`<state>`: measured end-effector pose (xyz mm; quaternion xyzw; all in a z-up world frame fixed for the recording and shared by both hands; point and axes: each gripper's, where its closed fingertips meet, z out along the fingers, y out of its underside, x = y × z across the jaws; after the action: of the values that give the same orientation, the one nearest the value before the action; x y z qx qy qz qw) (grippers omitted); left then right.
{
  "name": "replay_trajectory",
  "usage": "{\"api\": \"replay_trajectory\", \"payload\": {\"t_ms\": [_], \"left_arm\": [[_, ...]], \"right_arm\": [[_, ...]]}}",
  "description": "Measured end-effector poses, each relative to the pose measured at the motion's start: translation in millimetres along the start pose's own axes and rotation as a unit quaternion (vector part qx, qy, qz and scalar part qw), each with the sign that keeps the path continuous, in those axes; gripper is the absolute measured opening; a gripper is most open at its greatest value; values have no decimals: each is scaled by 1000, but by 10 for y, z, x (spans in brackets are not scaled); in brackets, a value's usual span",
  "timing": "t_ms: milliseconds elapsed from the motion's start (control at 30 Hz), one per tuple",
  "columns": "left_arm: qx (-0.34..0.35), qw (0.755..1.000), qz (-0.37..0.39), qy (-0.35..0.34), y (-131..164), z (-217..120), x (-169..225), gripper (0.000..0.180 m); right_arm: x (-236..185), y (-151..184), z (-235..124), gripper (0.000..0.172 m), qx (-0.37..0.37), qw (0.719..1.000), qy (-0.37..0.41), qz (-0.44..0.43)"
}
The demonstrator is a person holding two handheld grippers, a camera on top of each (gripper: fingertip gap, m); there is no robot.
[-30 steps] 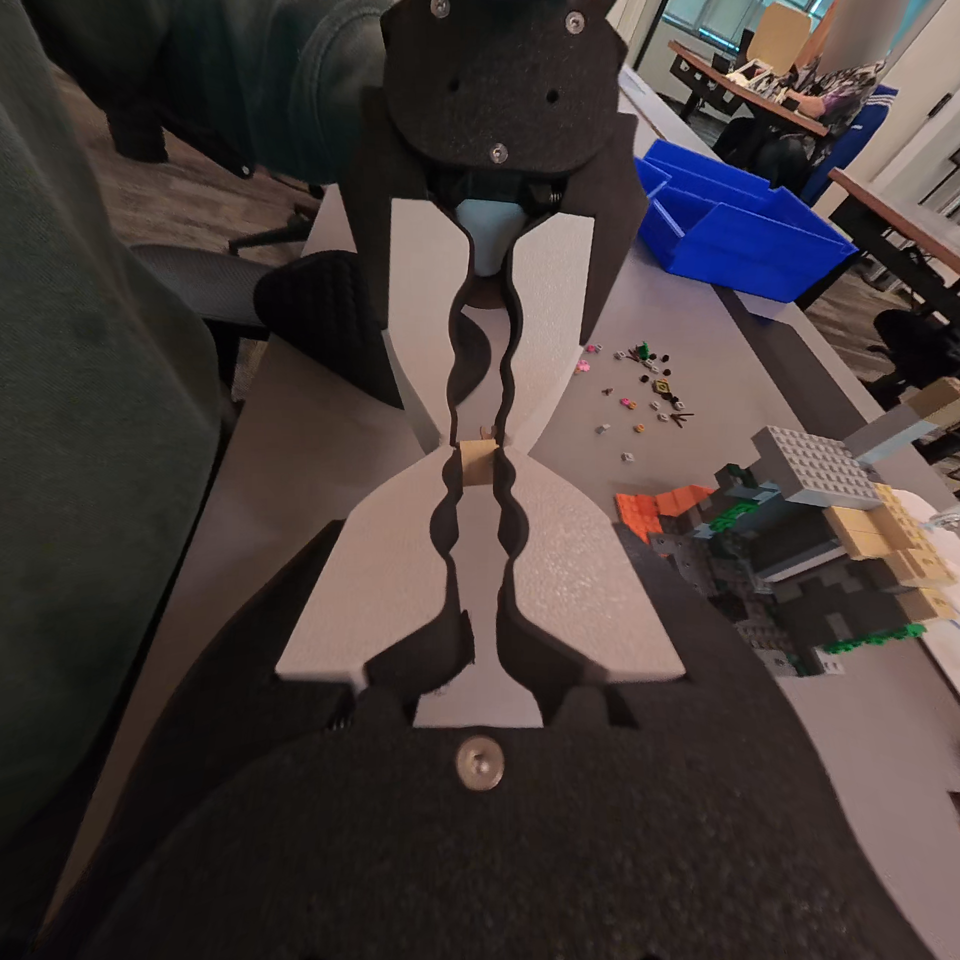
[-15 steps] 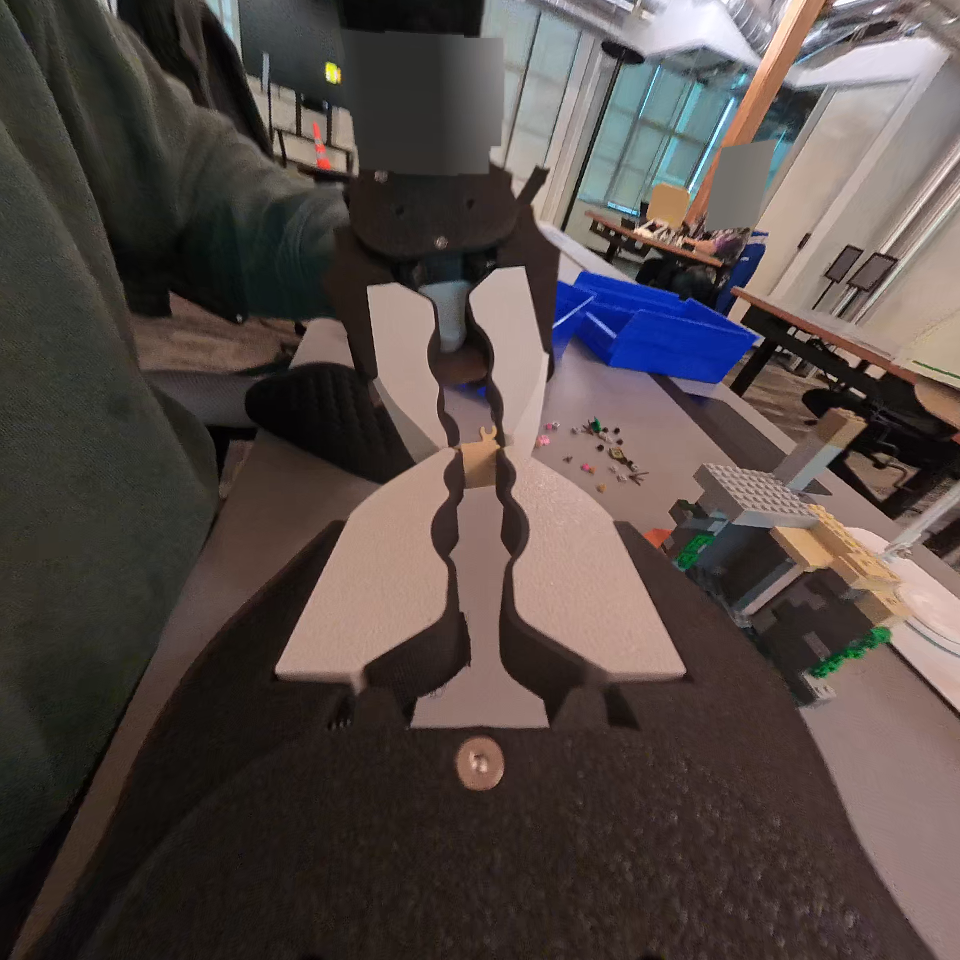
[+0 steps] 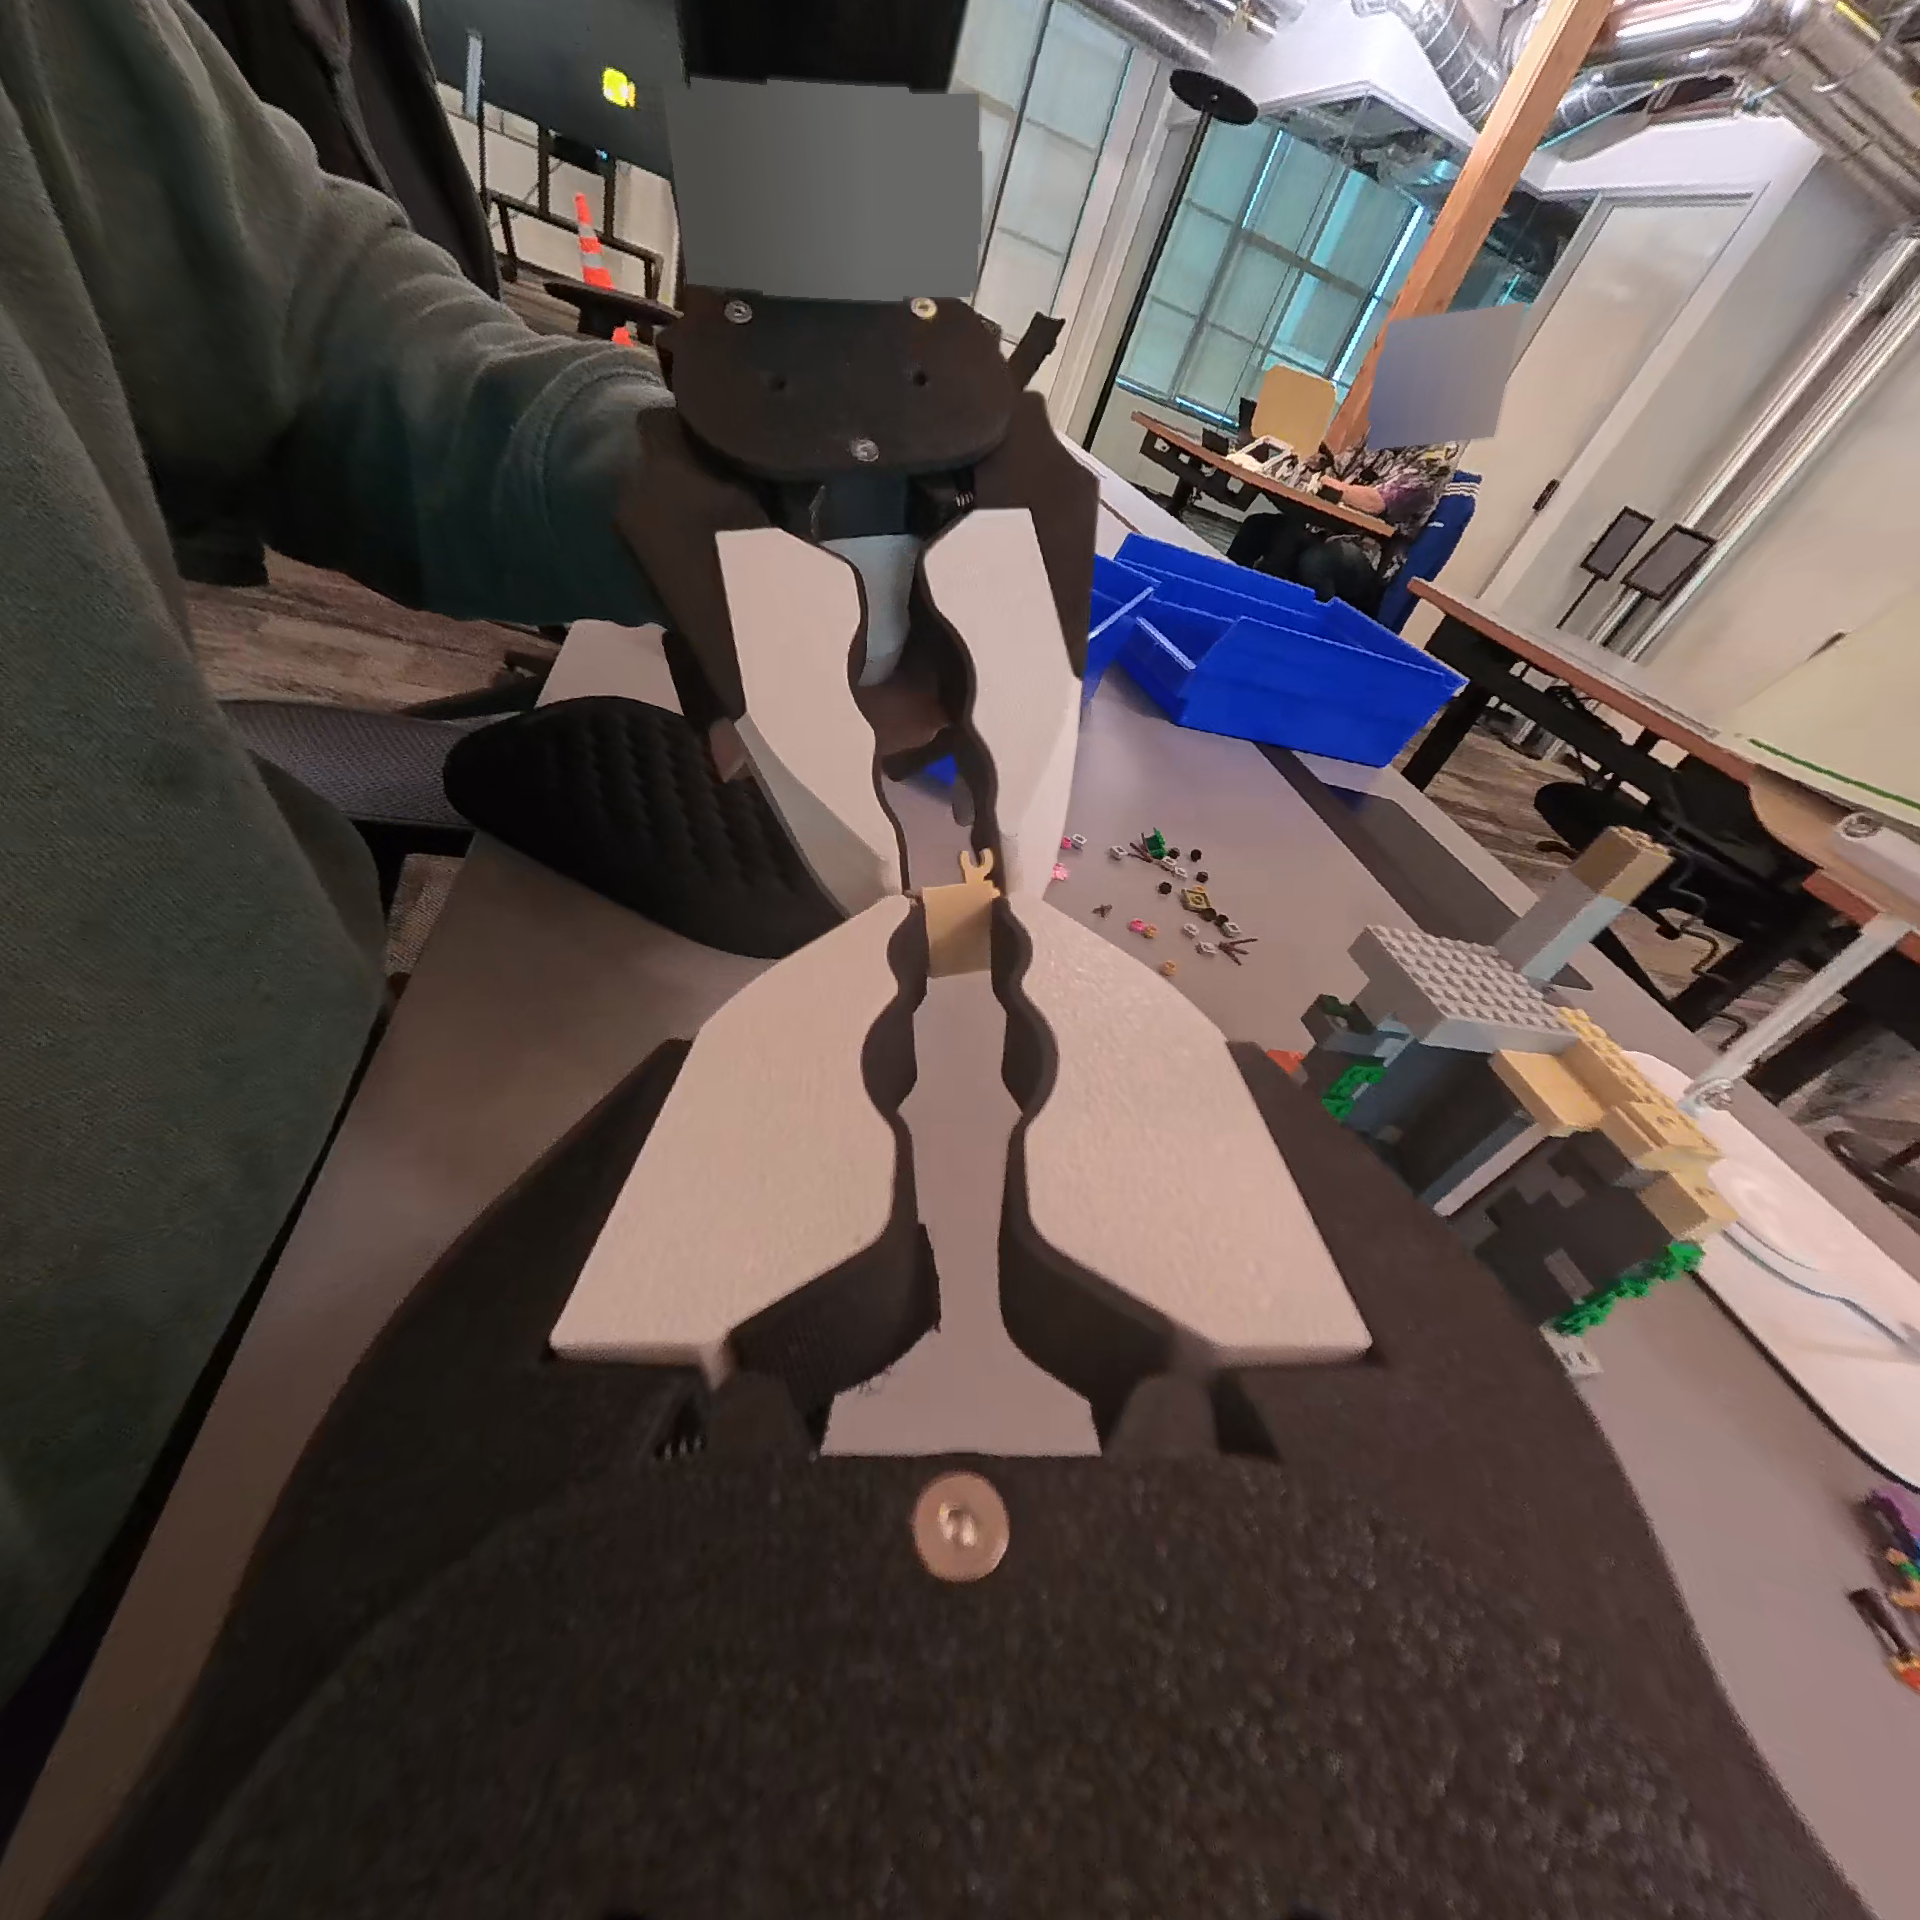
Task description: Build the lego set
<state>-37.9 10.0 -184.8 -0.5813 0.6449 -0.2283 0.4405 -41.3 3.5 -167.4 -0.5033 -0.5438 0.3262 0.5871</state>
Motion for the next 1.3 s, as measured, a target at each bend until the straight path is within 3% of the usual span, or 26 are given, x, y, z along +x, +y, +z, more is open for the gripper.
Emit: {"api": "replay_trajectory", "payload": {"t_ms": [633, 1033, 1300], "left_arm": [[-5, 1000, -18, -1, 35, -63, 20, 13], [-5, 1000, -2, 6, 108, -19, 87, 12], [1, 999, 26, -30, 135, 0, 32, 16]], "right_arm": [[-21, -28, 76, 12, -17, 998, 24, -56], [-75, 48, 72, 12, -15, 999, 17, -32], [-35, 82, 108, 12, -23, 1000, 16, -13]]}}
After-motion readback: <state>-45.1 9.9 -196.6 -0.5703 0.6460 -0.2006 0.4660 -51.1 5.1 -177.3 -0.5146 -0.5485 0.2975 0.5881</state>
